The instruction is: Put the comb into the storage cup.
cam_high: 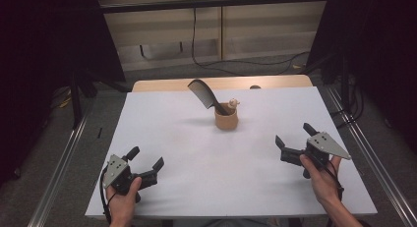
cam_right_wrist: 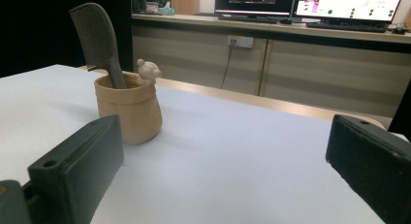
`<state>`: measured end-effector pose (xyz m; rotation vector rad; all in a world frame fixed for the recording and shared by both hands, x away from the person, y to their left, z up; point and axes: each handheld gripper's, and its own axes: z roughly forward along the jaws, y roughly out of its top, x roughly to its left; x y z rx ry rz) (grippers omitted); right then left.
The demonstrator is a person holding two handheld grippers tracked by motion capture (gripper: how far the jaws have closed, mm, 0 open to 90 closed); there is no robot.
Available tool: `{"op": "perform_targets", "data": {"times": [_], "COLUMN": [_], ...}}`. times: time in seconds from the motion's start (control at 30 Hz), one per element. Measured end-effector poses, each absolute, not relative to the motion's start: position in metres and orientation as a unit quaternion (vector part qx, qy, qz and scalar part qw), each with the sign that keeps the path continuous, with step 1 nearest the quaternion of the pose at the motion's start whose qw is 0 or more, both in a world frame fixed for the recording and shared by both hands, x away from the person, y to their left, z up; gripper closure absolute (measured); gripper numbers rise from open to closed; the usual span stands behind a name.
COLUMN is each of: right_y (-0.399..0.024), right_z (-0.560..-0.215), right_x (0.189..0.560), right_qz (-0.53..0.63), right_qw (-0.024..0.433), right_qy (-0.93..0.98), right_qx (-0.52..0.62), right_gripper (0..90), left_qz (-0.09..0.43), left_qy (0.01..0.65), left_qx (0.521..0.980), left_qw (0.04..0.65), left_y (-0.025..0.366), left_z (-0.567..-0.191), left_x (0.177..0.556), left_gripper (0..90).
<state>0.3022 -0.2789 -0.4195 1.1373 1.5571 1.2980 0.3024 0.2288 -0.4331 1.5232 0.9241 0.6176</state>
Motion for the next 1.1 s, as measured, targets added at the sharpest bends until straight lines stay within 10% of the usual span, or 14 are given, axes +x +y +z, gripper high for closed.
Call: {"op": "perform_targets", "data": {"times": [1.1], "right_y": [-0.298], "right_z": [-0.441], "right_x": [0.259], "right_qz": [0.520], "right_qw": [0.387], "right_qy": [0.632], "right_qx": [0.424], "right_gripper": [0.0], "left_qz": [0.264], "left_qy": [0.396], "left_qx": [0.653], "left_qw": [0.589], "left_y": [0.230], "left_z": [-0.432], "left_x": [0.298], "left_gripper": [3.1]}}
